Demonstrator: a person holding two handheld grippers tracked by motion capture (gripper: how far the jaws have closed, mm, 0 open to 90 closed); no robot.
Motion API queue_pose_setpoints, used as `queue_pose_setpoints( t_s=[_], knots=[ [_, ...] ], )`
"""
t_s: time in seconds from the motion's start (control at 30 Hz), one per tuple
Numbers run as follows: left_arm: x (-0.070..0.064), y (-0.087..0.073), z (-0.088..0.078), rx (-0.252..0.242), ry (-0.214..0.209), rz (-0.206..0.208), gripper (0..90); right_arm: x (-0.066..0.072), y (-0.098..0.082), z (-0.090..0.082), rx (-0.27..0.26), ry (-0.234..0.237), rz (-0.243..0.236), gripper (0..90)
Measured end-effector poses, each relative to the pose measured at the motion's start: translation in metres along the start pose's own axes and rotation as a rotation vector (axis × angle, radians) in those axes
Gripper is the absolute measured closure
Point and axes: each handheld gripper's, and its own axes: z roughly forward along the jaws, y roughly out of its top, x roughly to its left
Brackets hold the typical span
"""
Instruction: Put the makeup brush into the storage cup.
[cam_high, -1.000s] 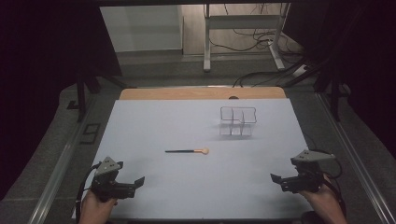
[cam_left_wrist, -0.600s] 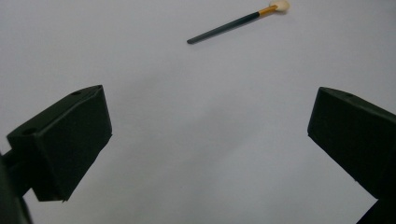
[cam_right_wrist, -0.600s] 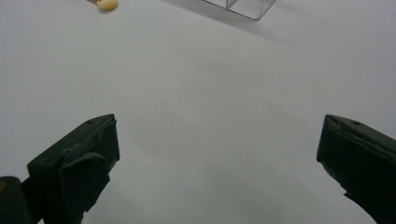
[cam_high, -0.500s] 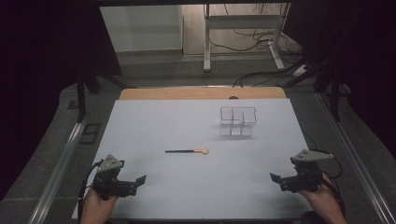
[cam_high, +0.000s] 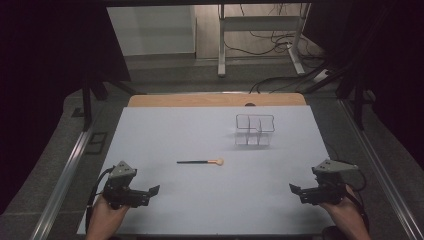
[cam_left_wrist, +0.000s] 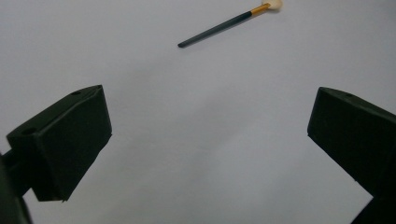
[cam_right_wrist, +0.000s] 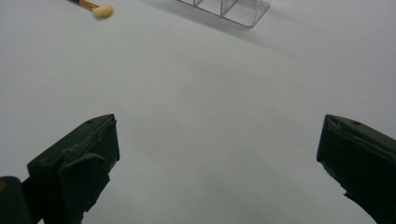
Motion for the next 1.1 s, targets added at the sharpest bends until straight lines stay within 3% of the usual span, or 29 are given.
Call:
queue_pose_setpoints(
  t_s=[0.43,0.7,1.1],
  knots=[
    [0.001,0.015,0.013,-0.013,-0.017,-0.003,0.0,0.002,0.001,0.003,0.013,0.007,-0.009,0.0],
    [0.003,0.026,0.020,0.012,-0.025,0.003,0.0,0.003,0.001,0.004,0.019,0.007,-0.013,0.0],
    [-0.003,0.045,0.038,0.068,-0.026,0.058,0.0,0.004,0.000,0.006,0.033,0.011,-0.024,0.0]
  ],
)
